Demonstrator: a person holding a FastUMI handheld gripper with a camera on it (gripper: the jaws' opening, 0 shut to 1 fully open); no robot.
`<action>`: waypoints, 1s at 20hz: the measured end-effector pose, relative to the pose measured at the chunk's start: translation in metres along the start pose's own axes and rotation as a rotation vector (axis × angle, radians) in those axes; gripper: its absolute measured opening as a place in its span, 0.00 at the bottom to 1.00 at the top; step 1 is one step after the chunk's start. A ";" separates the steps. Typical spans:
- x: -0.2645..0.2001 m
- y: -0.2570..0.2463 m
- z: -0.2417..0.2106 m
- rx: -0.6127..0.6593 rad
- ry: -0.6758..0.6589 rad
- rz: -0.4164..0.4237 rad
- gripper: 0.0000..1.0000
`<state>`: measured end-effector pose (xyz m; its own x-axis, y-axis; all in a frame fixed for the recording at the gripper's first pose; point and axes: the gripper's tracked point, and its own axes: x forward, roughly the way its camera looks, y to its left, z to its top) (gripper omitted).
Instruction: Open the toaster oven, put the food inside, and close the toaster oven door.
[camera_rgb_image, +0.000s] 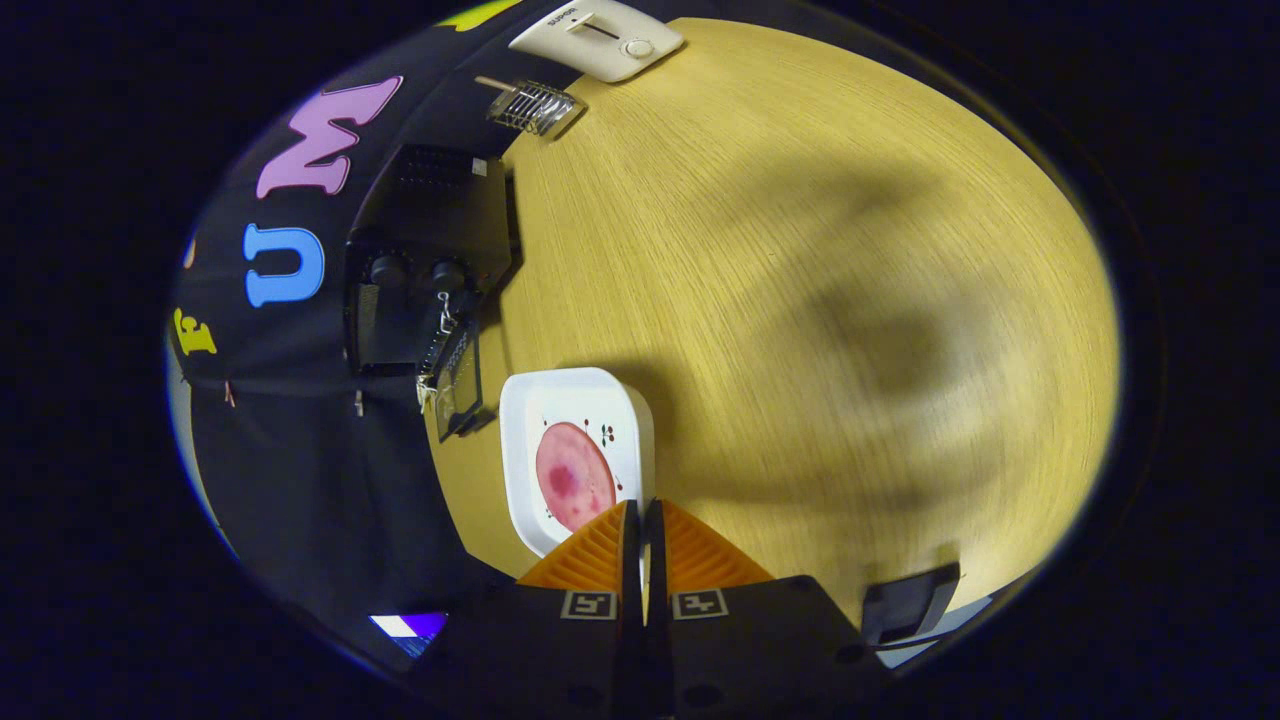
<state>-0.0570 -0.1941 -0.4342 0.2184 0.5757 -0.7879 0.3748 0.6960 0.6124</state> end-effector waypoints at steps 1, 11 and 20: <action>-0.009 0.007 -0.011 0.026 -0.021 0.014 0.05; 0.018 0.115 -0.055 0.294 -0.204 0.101 0.06; 0.108 0.208 -0.043 0.550 -0.418 0.075 0.06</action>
<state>0.0062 0.0314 -0.3889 0.5489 0.3238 -0.7706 0.7231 0.2787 0.6321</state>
